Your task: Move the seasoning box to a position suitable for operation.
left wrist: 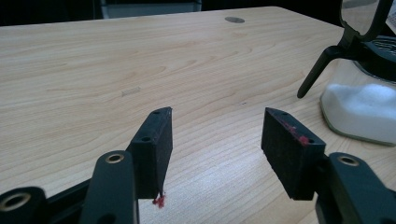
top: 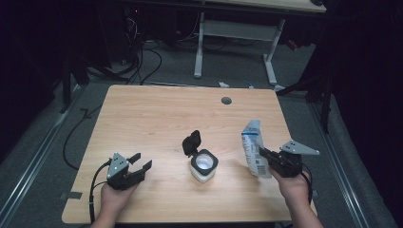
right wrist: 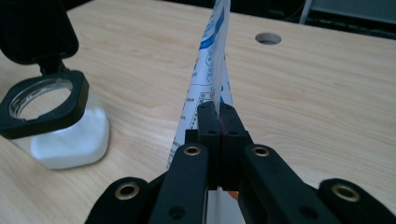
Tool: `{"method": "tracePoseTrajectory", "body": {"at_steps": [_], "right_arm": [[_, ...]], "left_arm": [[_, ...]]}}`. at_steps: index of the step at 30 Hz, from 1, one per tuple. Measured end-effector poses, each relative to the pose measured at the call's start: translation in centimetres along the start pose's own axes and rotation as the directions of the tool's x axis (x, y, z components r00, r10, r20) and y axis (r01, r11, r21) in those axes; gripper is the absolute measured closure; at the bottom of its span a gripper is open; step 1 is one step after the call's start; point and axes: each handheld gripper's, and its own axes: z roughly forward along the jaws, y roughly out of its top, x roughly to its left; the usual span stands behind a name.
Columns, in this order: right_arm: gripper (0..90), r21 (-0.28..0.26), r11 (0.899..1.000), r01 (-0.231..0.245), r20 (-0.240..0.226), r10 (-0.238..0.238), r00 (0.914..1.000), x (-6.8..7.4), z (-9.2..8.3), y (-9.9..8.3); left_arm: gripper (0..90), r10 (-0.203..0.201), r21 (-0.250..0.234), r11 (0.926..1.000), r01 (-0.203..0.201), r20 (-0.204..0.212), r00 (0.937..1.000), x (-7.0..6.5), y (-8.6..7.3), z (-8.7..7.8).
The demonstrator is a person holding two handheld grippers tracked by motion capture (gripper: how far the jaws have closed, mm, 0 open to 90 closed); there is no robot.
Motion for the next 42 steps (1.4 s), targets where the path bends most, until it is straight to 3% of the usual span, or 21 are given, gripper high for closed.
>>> {"method": "tracePoseTrajectory", "body": {"at_steps": [6,10,17,26,29,33,42], "right_arm": [[90.0,-0.107,0.994,-0.008,-0.008,0.008,0.9999,-0.3,0.3,-1.0],[90.0,-0.178,0.984,0.019,0.012,-0.017,0.9998,-0.2,0.5,-1.5],[90.0,-0.256,0.966,0.013,0.017,-0.009,0.9998,-0.3,1.8,-2.8],[90.0,-0.295,0.956,-0.001,0.007,0.003,1.0000,-0.6,3.2,-3.1],[90.0,-0.276,0.961,0.002,0.014,0.002,0.9999,-0.8,3.6,-3.4],[89.6,-0.291,0.956,-0.024,0.005,0.027,0.9996,-1.1,3.5,-4.1],[85.8,-0.260,0.964,-0.054,0.008,0.058,0.9983,-1.4,2.8,-4.3]], "left_arm": [[44.0,0.008,0.004,1.0000,-0.008,0.010,0.9999,-0.3,-0.1,0.1],[43.9,0.009,0.012,0.9999,-0.009,0.001,1.0000,-0.3,-0.1,0.1],[44.0,0.006,0.012,0.9999,-0.006,-0.005,1.0000,-0.2,-0.2,0.2],[44.0,0.007,0.012,0.9999,-0.007,-0.002,1.0000,-0.2,-0.2,0.2],[44.0,0.010,0.012,0.9999,-0.010,-0.001,1.0000,-0.2,-0.2,0.2],[44.0,0.009,0.010,0.9999,-0.009,0.000,1.0000,-0.2,-0.2,0.1],[44.0,0.008,0.010,0.9999,-0.008,0.001,1.0000,-0.2,-0.2,0.2]]}}
